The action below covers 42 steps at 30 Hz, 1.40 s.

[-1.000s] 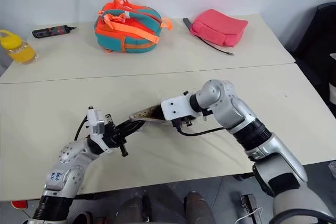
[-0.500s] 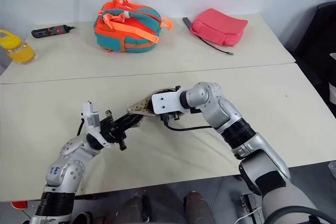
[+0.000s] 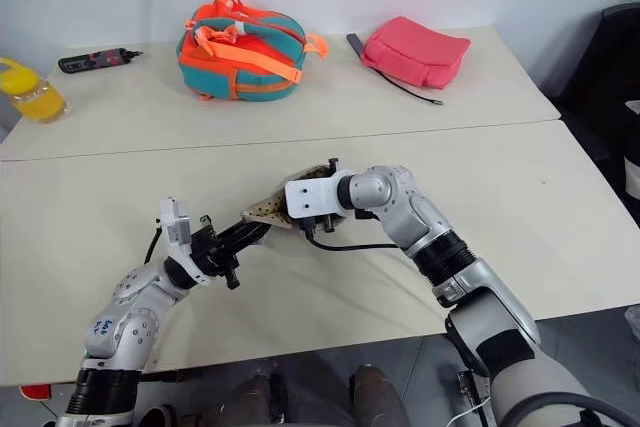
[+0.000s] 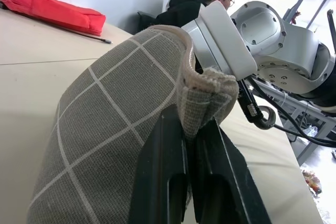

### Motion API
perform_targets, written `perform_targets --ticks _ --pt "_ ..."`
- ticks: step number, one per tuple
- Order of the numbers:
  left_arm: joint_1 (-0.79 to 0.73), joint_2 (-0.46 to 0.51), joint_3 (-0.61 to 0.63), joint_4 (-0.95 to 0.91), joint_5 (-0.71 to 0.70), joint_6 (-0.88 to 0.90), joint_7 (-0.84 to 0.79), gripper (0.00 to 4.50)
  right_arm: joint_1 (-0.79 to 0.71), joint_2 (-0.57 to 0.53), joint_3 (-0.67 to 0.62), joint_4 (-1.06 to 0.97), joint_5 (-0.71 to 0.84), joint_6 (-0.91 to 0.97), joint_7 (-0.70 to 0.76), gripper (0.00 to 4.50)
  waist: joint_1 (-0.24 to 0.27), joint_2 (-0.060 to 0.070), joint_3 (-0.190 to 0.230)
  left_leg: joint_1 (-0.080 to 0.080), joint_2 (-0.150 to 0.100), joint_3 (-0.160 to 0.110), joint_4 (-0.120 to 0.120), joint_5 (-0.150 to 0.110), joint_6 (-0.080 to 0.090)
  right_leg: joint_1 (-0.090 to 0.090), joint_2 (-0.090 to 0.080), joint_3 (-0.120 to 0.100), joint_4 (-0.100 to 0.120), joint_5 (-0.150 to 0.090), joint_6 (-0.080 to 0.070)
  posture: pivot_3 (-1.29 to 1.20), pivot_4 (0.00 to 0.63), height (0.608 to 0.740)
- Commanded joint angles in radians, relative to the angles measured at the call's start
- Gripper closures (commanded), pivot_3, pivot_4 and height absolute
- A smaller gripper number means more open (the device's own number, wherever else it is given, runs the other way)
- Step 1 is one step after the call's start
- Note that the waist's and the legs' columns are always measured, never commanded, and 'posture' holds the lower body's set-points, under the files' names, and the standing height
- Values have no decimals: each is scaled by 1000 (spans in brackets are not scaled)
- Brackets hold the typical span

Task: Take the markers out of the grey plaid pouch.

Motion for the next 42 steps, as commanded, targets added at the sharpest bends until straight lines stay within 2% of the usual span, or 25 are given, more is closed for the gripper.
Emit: perform_targets --ticks 1,6,10,15,21,28,33,38,42 --pt "-5 13 33 -18 3 -32 -19 4500 13 -32 -58 -78 68 48 60 3988 3 0 0 0 0 0 0 0 0 0 0 0 0 0 0 0 150 740" --pt "-22 25 67 27 48 -93 -19 4500 15 -103 -132 -250 228 173 227 3988 10 0 0 -1 0 0 -1 0 0 -1 0 0 -1 0 0 0 150 740" --pt "-46 10 57 48 87 -135 -5 4500 18 -141 -160 -315 296 223 279 3988 11 0 0 -1 0 0 -1 -1 0 -1 0 0 -2 0 0 0 150 740" --pt "-52 0 34 55 133 -172 -7 4500 7 -147 -190 -341 350 244 275 3989 10 0 0 -1 0 1 -1 -1 0 -1 0 0 -4 0 0 0 150 740" --pt "-86 30 93 131 205 -287 11 4500 -54 -104 -348 -405 572 429 240 3989 9 0 0 -1 1 1 -2 -1 0 -2 0 1 -3 0 0 0 150 740" --pt "-72 75 123 131 188 -292 -16 4500 -118 -176 -398 -159 416 191 44 3989 10 0 0 -2 0 2 -2 -2 1 -1 0 1 -7 0 0 0 150 740" --pt "-49 65 130 105 173 -282 -5 4500 -71 -260 -285 37 198 -54 -60 3989 8 -1 1 -2 0 3 -2 -2 0 -2 -1 1 -9 0 0 0 150 740" --pt "-41 53 120 87 168 -272 2 4500 0 -277 -192 257 17 -171 -226 3989 3 -1 1 -2 1 4 -2 -2 0 -2 0 1 -9 0 0 0 150 740" --pt "-34 52 119 76 171 -268 1 4500 31 -265 -173 320 9 -200 -204 3989 -6 1 1 -2 0 5 -2 -2 0 -3 -1 3 -8 0 0 0 150 740"
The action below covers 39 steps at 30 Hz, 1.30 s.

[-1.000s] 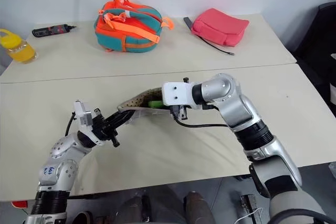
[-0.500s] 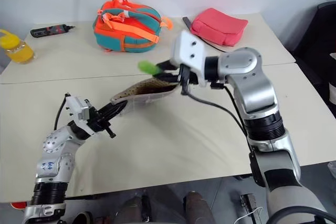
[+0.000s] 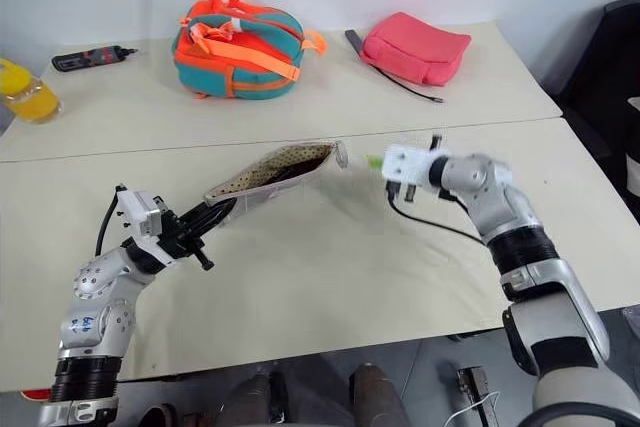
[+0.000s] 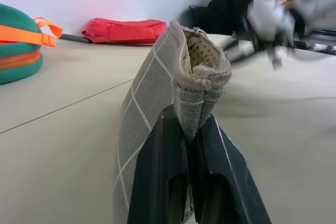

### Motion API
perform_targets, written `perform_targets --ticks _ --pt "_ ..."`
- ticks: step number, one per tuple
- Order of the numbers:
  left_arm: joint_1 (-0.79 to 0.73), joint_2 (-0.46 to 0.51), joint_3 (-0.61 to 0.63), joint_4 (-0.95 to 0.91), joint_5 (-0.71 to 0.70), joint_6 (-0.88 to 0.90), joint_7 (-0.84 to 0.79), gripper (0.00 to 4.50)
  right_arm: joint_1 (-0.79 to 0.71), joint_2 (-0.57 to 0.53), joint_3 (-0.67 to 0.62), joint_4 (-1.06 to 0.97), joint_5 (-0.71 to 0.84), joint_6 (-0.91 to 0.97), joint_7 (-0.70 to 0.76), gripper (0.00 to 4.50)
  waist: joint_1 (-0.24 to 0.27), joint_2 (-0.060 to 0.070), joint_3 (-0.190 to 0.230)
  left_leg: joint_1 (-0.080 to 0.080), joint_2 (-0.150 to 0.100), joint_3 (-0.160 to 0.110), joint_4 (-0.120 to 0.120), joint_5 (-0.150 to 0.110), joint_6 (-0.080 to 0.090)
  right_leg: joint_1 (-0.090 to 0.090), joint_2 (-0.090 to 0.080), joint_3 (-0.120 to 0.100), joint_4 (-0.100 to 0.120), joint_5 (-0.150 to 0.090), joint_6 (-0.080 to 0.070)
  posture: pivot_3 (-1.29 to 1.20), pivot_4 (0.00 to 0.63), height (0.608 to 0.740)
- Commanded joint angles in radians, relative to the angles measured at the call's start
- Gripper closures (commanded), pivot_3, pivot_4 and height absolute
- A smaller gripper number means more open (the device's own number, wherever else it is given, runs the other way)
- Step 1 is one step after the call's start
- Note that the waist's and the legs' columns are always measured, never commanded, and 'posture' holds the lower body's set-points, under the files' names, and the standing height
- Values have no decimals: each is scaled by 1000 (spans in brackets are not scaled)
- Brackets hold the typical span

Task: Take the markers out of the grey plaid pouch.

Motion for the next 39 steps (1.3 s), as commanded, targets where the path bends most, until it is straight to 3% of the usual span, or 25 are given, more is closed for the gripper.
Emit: perform_targets --ticks 1,2,7,11,18,23,26,30,34,39 --pt "8 -6 5 -47 -21 -3 6 4500 1 -6 -3 23 -2 -14 19 3989 -4 0 0 1 0 0 0 0 0 0 0 0 1 0 0 0 150 740" --pt "9 -6 6 -50 -22 -1 7 4500 1 -5 -5 26 -1 -17 21 3989 -6 0 0 1 1 0 0 0 0 1 1 -2 1 0 0 0 150 740" --pt "12 -11 0 -60 -23 5 9 4500 -8 -1 -43 9 40 9 43 2307 -10 0 0 0 0 0 0 0 0 2 1 -1 2 0 0 0 150 740" --pt "9 -14 1 -58 -22 6 8 4500 12 -20 -90 -118 150 123 193 1016 -9 0 0 0 1 -1 0 0 0 2 1 -1 2 0 0 0 150 740" --pt "4 -14 -2 -55 -22 11 0 4500 -8 -46 -210 -517 496 485 460 1016 -6 1 1 0 1 -2 0 0 0 1 1 -1 3 0 0 0 150 740" --pt "-11 -18 -15 -52 -18 16 -6 4500 -38 45 -214 -674 606 613 416 1016 -6 1 1 0 1 -3 0 -1 -1 1 2 -2 4 0 0 0 150 740" --pt "-16 -19 -29 -59 -17 21 -9 4500 -38 110 -181 -713 615 653 371 1618 -1 1 1 0 1 -4 1 -1 -1 2 1 -2 3 0 0 0 150 740" --pt "-13 -15 -59 -86 -11 31 -15 4500 -12 119 -61 -647 462 502 335 3043 3 1 1 0 1 -3 1 -1 -1 1 1 -2 3 0 0 0 150 740" --pt "-2 -14 -77 -124 -20 53 -13 4500 -11 112 -32 -576 405 441 315 4451 13 1 1 0 1 -2 1 -1 -1 1 1 -1 2 0 0 0 150 740" --pt "1 -19 -92 -177 -69 125 -16 4500 -11 57 68 -516 258 298 344 4483 13 1 1 0 1 -2 1 -1 -1 1 1 -1 2 0 0 0 150 740"
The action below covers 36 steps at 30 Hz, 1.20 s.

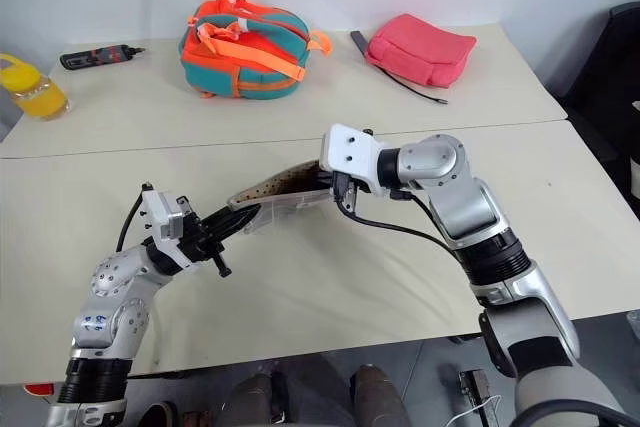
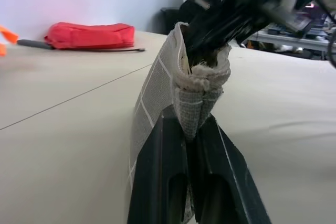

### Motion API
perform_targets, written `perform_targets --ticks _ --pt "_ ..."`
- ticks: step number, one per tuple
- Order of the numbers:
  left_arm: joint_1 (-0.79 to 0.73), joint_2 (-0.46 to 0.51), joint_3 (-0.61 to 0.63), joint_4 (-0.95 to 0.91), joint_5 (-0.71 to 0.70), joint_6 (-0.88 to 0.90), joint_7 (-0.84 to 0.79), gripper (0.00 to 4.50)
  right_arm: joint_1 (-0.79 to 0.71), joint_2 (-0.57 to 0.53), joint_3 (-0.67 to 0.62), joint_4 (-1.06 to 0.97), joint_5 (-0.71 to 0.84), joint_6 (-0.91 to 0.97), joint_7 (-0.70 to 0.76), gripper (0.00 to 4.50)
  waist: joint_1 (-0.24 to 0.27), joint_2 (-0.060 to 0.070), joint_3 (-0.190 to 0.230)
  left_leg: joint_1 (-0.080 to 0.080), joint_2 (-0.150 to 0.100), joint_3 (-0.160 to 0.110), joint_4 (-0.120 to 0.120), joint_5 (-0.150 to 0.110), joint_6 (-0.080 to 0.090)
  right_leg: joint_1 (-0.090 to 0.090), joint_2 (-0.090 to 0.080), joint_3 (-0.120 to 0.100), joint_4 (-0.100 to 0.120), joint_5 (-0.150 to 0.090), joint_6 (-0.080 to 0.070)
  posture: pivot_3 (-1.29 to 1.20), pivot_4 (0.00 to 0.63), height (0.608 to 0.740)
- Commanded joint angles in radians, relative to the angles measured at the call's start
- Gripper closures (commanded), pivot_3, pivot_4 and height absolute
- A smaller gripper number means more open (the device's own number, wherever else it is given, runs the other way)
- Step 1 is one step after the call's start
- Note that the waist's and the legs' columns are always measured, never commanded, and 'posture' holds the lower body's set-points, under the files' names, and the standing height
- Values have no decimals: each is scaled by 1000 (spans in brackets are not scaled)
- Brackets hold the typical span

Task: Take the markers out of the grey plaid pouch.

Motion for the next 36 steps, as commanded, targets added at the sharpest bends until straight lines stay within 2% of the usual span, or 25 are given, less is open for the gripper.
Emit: perform_targets --ticks 1,5,8,10,14,19,27,30,36 --pt "4 -3 -19 -88 -76 69 -13 4500 -15 -36 70 8 -108 -128 26 4483 0 0 0 0 0 0 0 0 0 0 0 0 0 0 0 0 150 740" --pt "-13 -16 -54 -125 -141 171 -18 4500 -70 -36 37 -68 -17 -6 136 4483 -3 0 0 0 0 0 0 0 0 -1 0 1 1 0 0 0 150 740" --pt "-33 -46 -59 -123 -224 274 6 4500 -84 -158 34 -79 -15 21 272 4483 2 0 0 0 0 -1 1 0 0 -1 0 0 2 0 0 0 150 740" --pt "-39 -55 -57 -119 -236 296 12 4500 -93 -206 55 -85 -37 15 312 4483 11 0 1 0 0 -4 1 0 1 2 -1 -2 0 0 0 0 150 740" --pt "-15 -59 -55 -100 -258 368 33 4500 -109 -159 102 -126 -50 106 304 4483 -4 0 1 0 0 -1 1 -1 1 3 0 0 -3 0 0 0 150 740" --pt "13 -69 -57 -44 -139 234 29 4500 -70 -96 197 -45 -174 47 234 4483 -14 0 1 1 1 -1 1 0 0 2 1 0 -1 0 0 0 150 740" --pt "43 -57 -52 -23 -124 211 13 4500 -94 -3 229 108 -283 -58 126 4483 -23 0 0 2 1 -1 2 0 1 3 1 0 -1 0 0 0 150 740" --pt "47 -57 -51 -20 -124 206 9 4500 -100 24 211 116 -274 -46 120 3904 -26 0 0 3 1 0 2 0 0 3 1 0 1 0 0 0 150 740" --pt "39 -60 -53 -7 -121 200 -1 4500 -90 35 188 99 -256 -47 124 1947 -25 0 1 2 0 -1 2 0 0 3 1 0 1 0 0 0 150 740"
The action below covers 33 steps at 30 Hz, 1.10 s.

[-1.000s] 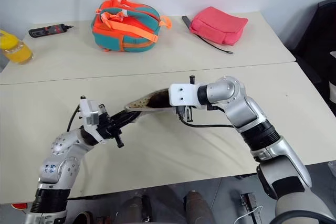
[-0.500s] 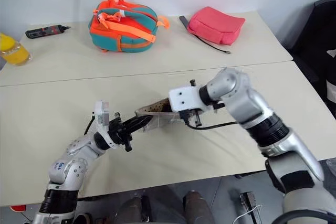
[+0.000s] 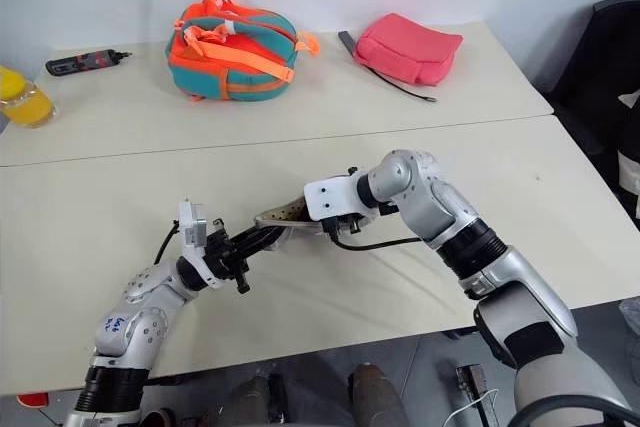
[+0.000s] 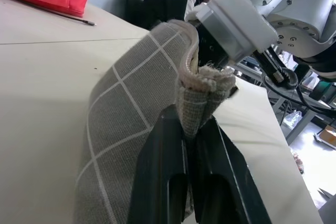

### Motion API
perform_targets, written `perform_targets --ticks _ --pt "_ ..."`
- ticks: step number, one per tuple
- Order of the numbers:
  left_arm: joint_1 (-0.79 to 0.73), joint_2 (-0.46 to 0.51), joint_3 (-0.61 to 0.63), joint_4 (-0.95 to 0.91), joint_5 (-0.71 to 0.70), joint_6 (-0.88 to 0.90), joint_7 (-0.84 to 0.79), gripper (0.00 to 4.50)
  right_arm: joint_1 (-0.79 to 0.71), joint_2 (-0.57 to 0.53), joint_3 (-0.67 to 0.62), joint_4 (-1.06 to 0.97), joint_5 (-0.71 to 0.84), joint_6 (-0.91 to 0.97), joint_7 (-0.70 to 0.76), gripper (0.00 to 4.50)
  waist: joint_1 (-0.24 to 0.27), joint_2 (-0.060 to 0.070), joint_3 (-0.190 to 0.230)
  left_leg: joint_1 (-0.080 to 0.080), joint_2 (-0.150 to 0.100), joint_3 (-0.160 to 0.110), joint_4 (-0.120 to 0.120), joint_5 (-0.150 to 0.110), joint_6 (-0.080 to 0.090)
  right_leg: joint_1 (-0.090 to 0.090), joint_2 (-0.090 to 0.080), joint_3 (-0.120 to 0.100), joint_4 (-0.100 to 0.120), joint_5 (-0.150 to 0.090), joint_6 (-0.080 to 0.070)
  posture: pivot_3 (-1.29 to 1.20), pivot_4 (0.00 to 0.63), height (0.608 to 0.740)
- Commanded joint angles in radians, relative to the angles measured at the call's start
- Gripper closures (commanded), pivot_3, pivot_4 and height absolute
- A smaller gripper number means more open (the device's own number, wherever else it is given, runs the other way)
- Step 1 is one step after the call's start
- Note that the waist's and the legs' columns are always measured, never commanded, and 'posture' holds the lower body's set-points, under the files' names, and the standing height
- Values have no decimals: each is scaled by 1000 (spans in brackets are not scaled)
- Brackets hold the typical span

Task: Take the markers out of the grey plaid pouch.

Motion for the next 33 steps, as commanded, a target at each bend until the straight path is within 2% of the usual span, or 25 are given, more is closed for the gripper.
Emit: perform_targets --ticks 1,12,21,23,26,31,33 --pt "5 5 14 8 3 -12 -9 4500 5 7 -20 -5 -3 -35 -13 1641 -1 0 0 0 0 0 0 0 0 0 0 0 0 0 0 0 150 740" --pt "-8 9 8 -20 -33 47 -12 4500 9 74 -6 63 -73 -110 -108 1641 0 0 0 0 0 0 0 0 0 0 0 0 0 0 0 0 150 740" --pt "-11 -4 3 -50 -69 105 -17 4500 22 159 19 238 -159 -196 -244 1641 -5 -1 0 2 0 0 0 0 0 1 0 0 2 0 0 0 150 740" --pt "-10 0 5 -48 -66 105 -19 4500 24 174 24 280 -170 -222 -266 1641 -6 -1 0 5 0 0 0 0 0 4 0 0 2 0 0 0 150 740" --pt "-7 1 9 -50 -63 104 -18 4500 37 180 16 304 -162 -238 -258 1641 -7 -1 0 17 0 0 -3 -1 -1 18 1 0 -5 -1 -1 0 150 740" --pt "2 11 22 -51 -56 98 -16 4500 37 147 -27 249 -140 -235 -231 3306 -6 -1 0 16 0 0 -3 -1 -1 18 0 0 -6 -1 -1 0 150 740" --pt "3 18 28 -43 -41 81 -16 4500 33 122 -62 180 -101 -205 -184 3729 -2 -1 0 16 0 0 -4 -1 -1 17 0 0 -6 -1 -1 0 150 740"
